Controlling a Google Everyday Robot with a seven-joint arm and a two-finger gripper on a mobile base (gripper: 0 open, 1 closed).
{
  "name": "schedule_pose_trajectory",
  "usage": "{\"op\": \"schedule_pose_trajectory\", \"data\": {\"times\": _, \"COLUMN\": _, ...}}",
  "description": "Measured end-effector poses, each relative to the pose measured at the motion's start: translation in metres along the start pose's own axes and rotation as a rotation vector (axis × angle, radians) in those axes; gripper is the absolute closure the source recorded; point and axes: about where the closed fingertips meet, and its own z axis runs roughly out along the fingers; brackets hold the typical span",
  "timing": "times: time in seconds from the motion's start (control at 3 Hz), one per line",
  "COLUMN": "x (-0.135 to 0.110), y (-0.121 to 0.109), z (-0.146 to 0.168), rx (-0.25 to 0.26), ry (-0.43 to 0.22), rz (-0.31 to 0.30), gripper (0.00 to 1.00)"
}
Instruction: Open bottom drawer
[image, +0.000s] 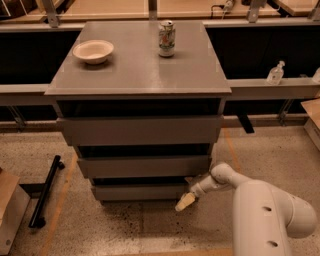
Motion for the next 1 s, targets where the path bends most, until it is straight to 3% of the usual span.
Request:
{"op": "schedule_pose_trajectory", "data": {"times": 0.67, "x": 0.019, "y": -0.014, "z": 0.032, "rx": -0.012, "ry": -0.022, "rz": 0.092, "gripper": 0.0}}
{"op": "schedule_pose_trajectory", "data": {"times": 1.0, "x": 0.024, "y": -0.013, "z": 0.035, "rx": -0.011, "ry": -0.028, "rz": 0.119, "gripper": 0.18}}
